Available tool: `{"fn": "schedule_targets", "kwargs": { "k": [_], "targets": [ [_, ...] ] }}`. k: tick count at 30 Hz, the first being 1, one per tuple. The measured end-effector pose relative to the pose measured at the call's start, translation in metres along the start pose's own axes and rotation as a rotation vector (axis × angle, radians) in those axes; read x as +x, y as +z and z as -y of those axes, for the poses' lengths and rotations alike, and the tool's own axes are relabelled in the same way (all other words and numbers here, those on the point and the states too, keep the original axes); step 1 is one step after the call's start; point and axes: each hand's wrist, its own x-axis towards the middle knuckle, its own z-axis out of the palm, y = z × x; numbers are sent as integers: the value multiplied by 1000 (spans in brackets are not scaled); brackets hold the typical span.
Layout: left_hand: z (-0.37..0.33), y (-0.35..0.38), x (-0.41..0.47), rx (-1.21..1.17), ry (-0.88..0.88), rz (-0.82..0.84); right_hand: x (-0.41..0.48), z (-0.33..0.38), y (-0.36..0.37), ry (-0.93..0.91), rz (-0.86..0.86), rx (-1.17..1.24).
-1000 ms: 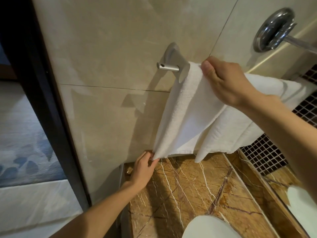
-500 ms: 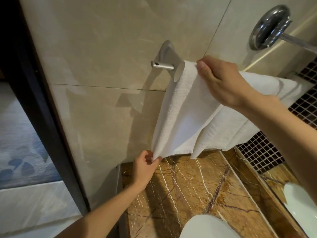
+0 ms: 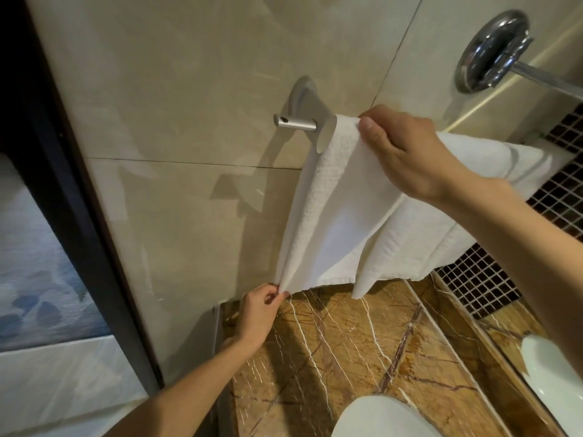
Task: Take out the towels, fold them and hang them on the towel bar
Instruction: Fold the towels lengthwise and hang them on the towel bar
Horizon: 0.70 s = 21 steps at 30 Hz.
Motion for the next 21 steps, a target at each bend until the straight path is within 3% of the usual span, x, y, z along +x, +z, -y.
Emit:
{"fn": "schedule_targets", "kwargs": {
  "k": [5, 12, 17, 21],
  "targets": [
    [-1, -4, 12, 92, 0, -1, -2, 2, -2, -5, -26, 39],
    [-7, -3, 16, -41, -71, -76, -4, -6, 3, -64, -78, -6],
    [-8, -3, 17, -36, -96, 29, -7, -21, 0, -41, -32, -139],
    [-10, -6, 21, -67, -113, 74, -5, -33, -9, -27, 53, -48]
  ]
}}
